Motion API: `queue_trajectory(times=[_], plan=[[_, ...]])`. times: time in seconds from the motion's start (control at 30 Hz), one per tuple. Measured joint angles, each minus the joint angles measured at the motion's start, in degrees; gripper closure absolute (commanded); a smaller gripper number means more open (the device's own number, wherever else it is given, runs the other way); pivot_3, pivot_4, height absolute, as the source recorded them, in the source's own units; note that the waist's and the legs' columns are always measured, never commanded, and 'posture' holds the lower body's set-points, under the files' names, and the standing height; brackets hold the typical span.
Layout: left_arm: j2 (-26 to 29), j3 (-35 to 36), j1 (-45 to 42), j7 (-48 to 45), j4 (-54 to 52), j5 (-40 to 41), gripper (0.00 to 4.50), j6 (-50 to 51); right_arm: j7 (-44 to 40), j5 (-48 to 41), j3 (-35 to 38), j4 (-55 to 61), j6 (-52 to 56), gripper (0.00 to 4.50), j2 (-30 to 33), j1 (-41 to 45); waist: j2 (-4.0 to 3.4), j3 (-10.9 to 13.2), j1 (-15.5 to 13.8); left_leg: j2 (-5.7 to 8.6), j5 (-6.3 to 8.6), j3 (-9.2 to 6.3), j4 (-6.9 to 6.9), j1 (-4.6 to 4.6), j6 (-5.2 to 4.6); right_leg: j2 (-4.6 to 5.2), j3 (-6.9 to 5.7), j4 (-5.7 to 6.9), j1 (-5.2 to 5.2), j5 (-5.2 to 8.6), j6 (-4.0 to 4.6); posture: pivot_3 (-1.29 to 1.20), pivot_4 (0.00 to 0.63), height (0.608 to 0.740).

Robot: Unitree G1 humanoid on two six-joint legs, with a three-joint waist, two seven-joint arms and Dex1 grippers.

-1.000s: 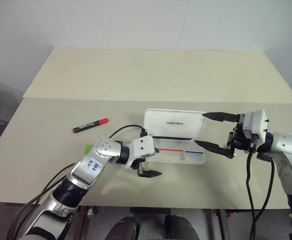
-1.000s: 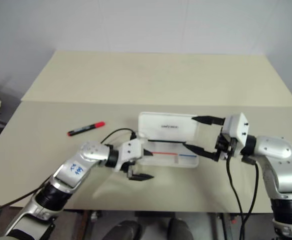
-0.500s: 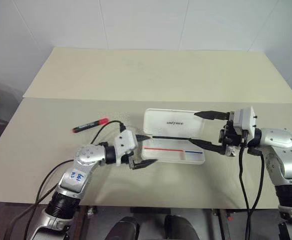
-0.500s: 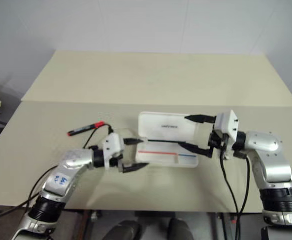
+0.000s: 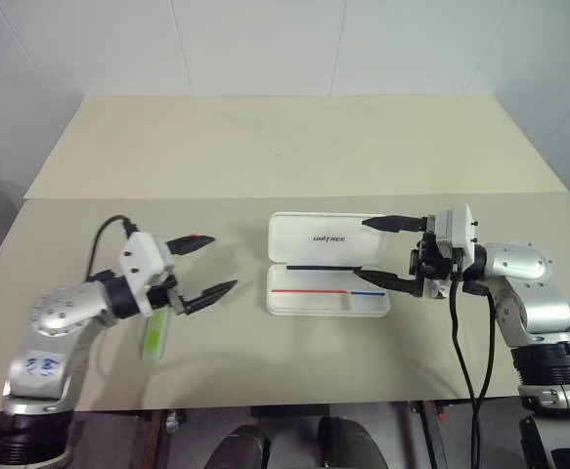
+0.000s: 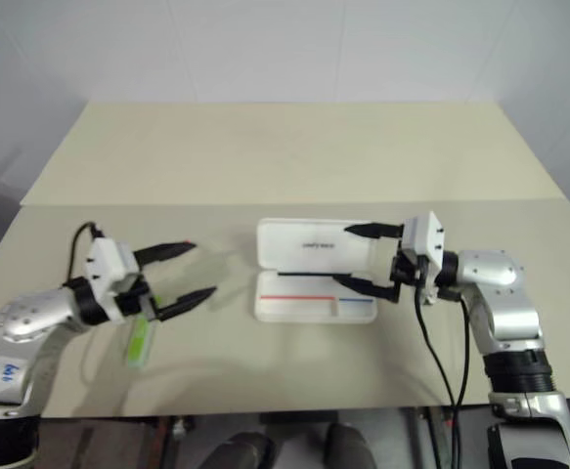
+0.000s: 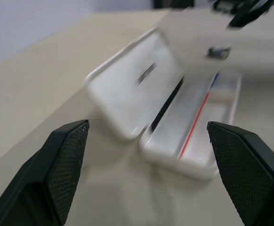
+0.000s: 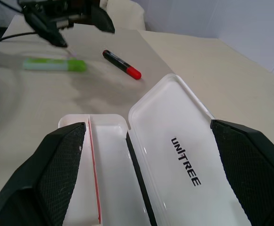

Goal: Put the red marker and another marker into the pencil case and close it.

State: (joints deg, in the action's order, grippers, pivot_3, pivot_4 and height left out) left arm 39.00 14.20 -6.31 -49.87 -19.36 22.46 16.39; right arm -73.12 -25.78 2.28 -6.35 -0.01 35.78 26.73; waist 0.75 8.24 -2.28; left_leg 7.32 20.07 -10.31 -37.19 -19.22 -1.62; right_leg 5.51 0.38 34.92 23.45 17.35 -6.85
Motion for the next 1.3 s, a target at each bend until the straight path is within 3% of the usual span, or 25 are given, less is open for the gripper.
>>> queue_trajectory(times=[0.17,0.37,0.97,1.27,1.3], plan=[[3.5,4.4,0.1,-0.3,6.4,-0.3,0.21,-1.3,-0.4,0.3,-0.1,-0.8,-0.1,0.00,-0.5,1.0,-0.04,0.0,-0.3,0.00,0.00,0.00,0.01,0.00,0.00,0.00,-0.02,-0.03,-0.01,-0.03,0.03,0.00,0.150,0.740],[6.4,4.7,-2.7,-2.4,17.9,-2.8,0.21,-6.9,-0.3,0.5,-0.1,-0.8,-0.1,0.00,-0.7,1.2,-0.05,0.0,-0.1,-0.01,0.00,-0.02,0.09,-0.01,0.00,0.00,-0.08,0.00,0.07,-0.03,0.03,0.00,0.150,0.740],[9.2,-7.7,-29.5,-13.5,66.0,-14.5,0.21,-24.5,3.9,0.4,0.7,6.4,1.7,0.00,-0.3,-3.1,0.02,0.0,1.6,0.02,0.03,-0.02,-0.04,-0.01,-0.04,0.02,-0.29,0.54,0.29,-0.19,0.01,0.00,0.150,0.740],[9.3,-10.8,-35.5,-16.6,79.5,-18.8,0.21,-29.0,5.7,-0.2,2.1,9.4,2.9,0.00,0.5,-5.0,0.03,0.0,2.3,0.07,0.10,-0.04,-0.14,-0.01,-0.18,0.04,-0.27,0.71,0.34,-0.25,-0.03,0.00,0.150,0.740],[9.3,-10.9,-36.0,-16.6,80.3,-19.2,0.39,-29.4,5.8,-0.3,2.3,9.8,3.0,0.00,0.6,-5.0,0.04,0.0,2.3,0.07,0.11,-0.03,-0.15,-0.01,-0.18,0.04,-0.28,0.71,0.34,-0.25,-0.04,0.00,0.150,0.740]])
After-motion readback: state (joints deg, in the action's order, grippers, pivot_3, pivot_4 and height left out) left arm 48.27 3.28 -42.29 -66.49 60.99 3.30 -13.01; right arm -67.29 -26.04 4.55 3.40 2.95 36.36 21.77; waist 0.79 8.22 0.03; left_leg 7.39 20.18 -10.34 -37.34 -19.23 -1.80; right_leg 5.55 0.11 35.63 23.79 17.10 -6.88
